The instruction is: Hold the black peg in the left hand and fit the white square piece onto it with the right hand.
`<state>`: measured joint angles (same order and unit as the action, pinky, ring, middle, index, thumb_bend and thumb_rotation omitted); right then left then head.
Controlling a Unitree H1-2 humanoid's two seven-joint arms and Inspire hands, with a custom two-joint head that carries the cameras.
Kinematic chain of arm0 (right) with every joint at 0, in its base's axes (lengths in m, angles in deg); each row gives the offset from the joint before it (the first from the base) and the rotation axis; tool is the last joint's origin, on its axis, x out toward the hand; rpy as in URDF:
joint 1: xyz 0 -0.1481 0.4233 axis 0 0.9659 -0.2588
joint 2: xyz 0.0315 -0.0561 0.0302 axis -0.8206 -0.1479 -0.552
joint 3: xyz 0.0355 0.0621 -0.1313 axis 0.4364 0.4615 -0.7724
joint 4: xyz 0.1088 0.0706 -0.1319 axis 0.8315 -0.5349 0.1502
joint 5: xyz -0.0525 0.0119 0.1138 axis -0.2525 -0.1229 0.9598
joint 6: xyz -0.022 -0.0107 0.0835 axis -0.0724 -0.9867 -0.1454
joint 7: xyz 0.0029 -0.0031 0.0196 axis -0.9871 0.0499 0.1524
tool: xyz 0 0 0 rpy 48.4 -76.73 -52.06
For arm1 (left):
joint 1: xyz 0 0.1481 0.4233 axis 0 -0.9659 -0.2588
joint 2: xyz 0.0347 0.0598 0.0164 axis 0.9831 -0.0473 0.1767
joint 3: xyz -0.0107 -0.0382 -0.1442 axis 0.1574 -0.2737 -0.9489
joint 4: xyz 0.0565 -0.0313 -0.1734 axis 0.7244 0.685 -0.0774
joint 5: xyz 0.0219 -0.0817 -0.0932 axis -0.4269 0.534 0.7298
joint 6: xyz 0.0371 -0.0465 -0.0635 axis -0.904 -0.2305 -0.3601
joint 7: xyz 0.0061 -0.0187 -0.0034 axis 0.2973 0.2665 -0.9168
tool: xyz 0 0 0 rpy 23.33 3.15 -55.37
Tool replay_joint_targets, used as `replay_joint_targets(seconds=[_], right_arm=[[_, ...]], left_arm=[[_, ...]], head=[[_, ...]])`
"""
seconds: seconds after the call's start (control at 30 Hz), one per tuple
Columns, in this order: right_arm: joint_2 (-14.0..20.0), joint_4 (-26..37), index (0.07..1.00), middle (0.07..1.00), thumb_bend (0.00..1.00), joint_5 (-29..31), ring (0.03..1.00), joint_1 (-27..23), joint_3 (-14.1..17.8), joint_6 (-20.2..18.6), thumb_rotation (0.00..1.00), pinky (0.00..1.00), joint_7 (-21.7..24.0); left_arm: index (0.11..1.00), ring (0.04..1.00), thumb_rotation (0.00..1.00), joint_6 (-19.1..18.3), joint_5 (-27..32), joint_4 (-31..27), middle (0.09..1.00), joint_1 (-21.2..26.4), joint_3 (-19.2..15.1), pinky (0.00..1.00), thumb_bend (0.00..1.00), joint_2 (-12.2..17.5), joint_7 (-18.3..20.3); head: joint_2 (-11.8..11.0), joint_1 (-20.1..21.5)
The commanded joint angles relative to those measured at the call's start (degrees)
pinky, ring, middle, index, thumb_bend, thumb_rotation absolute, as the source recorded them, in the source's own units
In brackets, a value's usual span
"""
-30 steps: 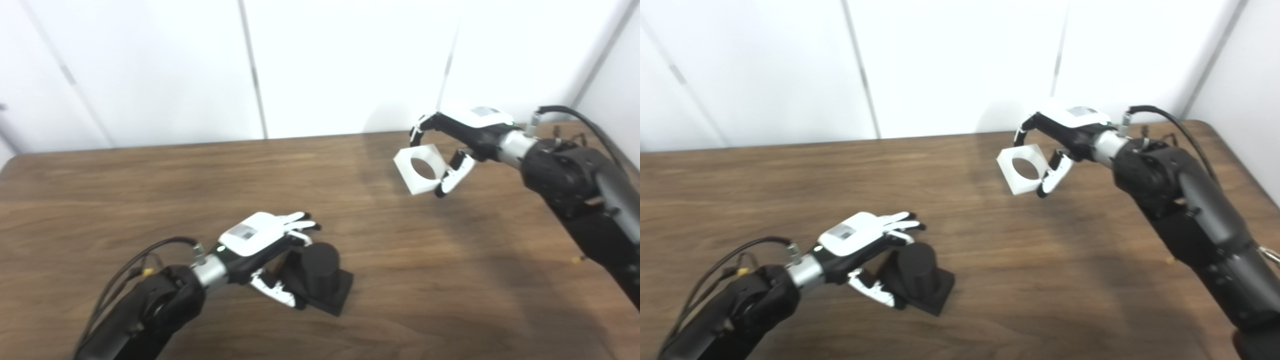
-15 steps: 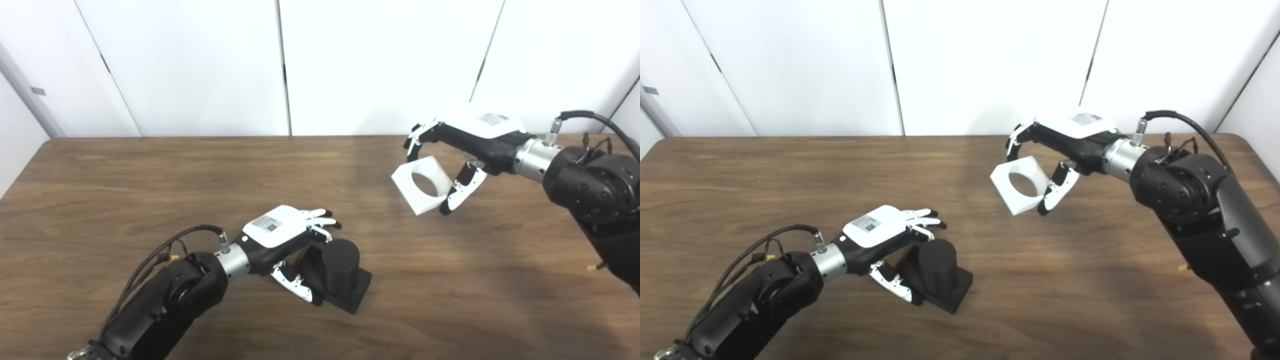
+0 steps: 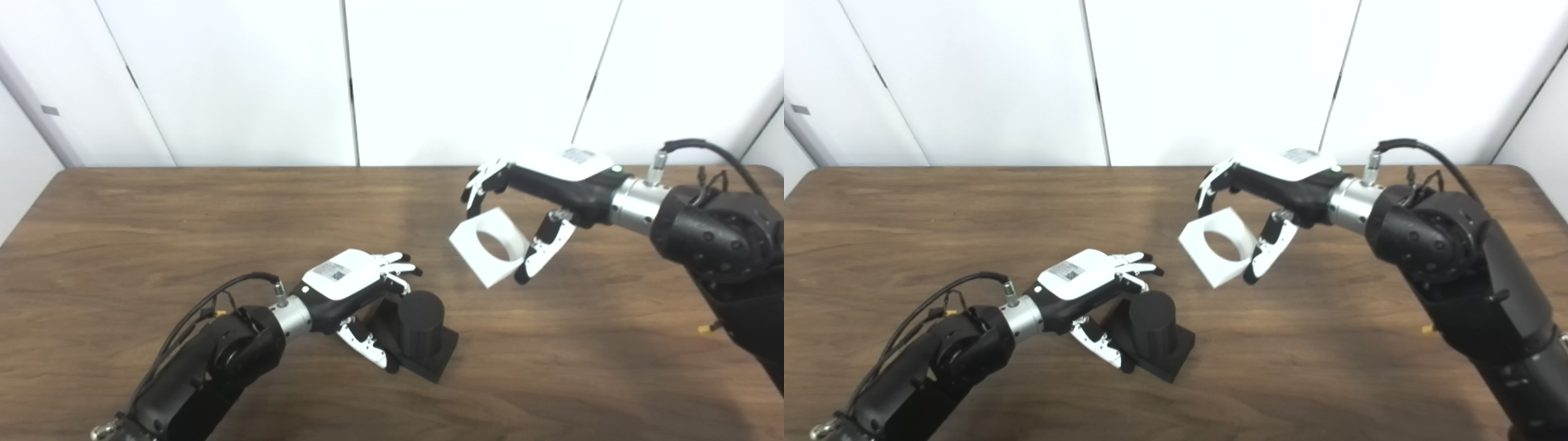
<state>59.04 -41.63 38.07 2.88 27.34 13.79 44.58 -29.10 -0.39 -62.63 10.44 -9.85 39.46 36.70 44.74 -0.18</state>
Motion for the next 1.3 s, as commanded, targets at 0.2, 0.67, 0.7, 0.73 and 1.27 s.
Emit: replay_joint_targets(seconds=[0.2, 0.67, 0.7, 0.73, 1.27], right_arm=[[-1.7, 2.9, 0.477, 0.761, 0.52, 0.7, 0.848, -2.8, -0.6, 0.0, 0.13, 0.69, 0.3], [-5.7, 2.3, 0.478, 0.765, 0.52, -1.5, 0.852, -2.5, -4.5, -0.1, 0.13, 0.69, 0.6], [-5.9, 2.2, 0.478, 0.764, 0.52, -1.5, 0.851, -2.4, -4.6, -0.1, 0.13, 0.7, 0.6], [-6.2, 2.2, 0.478, 0.764, 0.52, -1.7, 0.851, -2.4, -4.9, -0.2, 0.13, 0.7, 0.7], [-8.9, -0.7, 0.478, 0.763, 0.52, -2.9, 0.851, -1.5, -7.6, 1.3, 0.13, 0.72, 0.3]], left_arm=[[0.493, 0.981, 0.08, -3.1, -4.8, 1.5, 0.922, -1.2, 2.5, 0.93, 0.52, 0.2, 4.6], [0.493, 0.979, 0.08, -3.0, -4.7, 1.7, 0.925, -1.1, 2.6, 0.92, 0.52, -0.1, 4.6], [0.493, 0.979, 0.08, -3.0, -4.7, 1.7, 0.925, -1.1, 2.6, 0.92, 0.52, -0.1, 4.6], [0.493, 0.98, 0.08, -3.1, -4.7, 1.6, 0.925, -1.1, 2.6, 0.92, 0.52, -0.1, 4.6], [0.493, 0.987, 0.08, -4.0, -4.6, 1.0, 0.924, -1.1, 2.7, 0.94, 0.52, -0.5, 5.1]], head=[[0.3, 0.0], [0.4, 0.1], [0.4, 0.1], [0.5, 0.0], [0.8, -0.2]])
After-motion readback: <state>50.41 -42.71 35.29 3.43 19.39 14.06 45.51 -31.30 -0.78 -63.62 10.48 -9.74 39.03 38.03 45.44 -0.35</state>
